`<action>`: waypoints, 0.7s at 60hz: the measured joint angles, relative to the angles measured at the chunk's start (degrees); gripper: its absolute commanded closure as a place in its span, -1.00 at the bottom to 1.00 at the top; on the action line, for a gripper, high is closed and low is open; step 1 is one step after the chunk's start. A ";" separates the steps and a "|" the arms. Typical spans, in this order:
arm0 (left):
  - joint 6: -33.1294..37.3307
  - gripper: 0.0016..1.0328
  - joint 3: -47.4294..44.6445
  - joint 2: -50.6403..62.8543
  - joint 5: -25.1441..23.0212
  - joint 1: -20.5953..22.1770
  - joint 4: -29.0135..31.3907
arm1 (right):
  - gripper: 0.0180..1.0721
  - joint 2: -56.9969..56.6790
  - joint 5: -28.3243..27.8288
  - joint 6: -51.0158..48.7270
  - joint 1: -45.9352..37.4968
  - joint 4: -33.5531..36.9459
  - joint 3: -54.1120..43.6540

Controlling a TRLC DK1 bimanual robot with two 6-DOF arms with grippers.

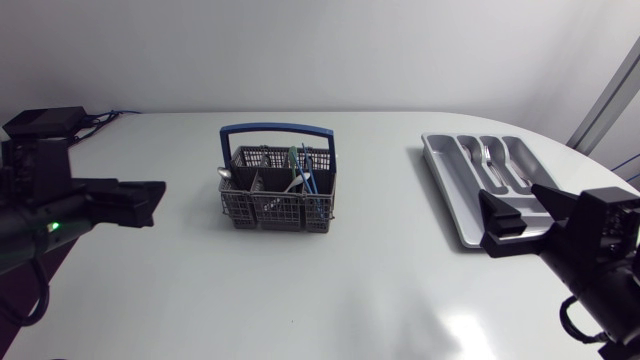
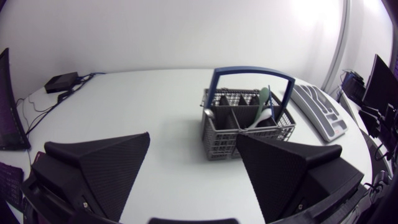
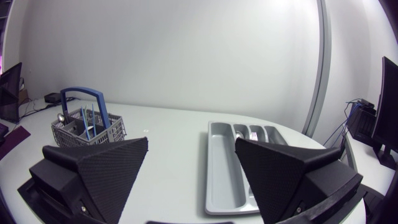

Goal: Unload the cutlery basket into the drawer organizer.

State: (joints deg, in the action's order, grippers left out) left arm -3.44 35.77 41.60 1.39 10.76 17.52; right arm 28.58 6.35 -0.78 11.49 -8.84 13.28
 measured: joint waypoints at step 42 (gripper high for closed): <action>-4.52 -0.68 22.97 39.47 -9.42 13.16 -2.86 | -0.93 36.44 -7.69 -0.94 12.44 20.79 29.27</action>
State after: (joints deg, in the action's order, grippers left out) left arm -7.97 58.74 81.08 -8.03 23.92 14.66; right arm 65.01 -1.34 -1.72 23.92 11.94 42.54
